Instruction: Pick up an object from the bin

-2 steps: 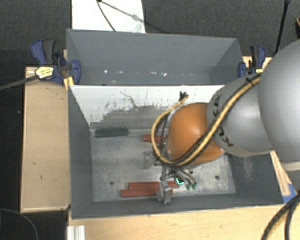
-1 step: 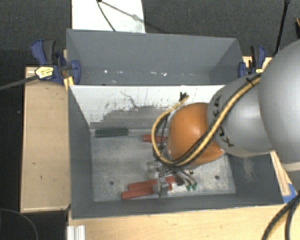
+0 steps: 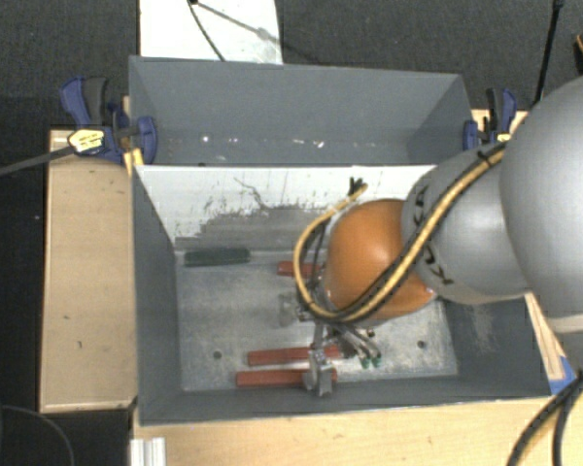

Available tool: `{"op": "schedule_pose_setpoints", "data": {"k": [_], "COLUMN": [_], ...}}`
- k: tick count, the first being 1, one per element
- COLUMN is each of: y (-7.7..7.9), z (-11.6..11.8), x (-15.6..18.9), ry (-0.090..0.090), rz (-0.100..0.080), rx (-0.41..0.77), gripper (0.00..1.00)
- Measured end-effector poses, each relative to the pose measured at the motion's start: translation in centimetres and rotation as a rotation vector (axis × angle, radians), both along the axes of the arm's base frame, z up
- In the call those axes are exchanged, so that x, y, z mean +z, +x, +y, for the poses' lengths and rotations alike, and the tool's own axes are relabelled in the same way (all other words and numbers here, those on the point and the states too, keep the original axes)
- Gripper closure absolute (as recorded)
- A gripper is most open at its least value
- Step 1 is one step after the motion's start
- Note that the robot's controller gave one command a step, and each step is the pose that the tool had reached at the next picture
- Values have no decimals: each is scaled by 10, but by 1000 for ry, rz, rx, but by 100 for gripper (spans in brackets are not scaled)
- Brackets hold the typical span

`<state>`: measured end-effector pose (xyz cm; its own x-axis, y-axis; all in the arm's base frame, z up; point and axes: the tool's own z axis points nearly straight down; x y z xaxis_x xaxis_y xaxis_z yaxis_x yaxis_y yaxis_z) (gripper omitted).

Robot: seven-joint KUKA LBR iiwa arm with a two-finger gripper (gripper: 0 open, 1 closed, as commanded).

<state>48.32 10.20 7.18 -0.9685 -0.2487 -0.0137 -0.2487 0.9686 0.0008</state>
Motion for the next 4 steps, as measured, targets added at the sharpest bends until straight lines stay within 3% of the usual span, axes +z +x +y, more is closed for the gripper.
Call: {"op": "schedule_pose_setpoints", "data": {"k": [1,2,3,4], "y": [9,-1,50,49], "z": [-56,-78,-60,-61], "x": [56,-3,-1,-1], "ry": [-5,-3,-1,-2], "rz": [5,4,8,10], "rx": [-32,-7,-148,-151], "gripper": [0,0,0,100]}}
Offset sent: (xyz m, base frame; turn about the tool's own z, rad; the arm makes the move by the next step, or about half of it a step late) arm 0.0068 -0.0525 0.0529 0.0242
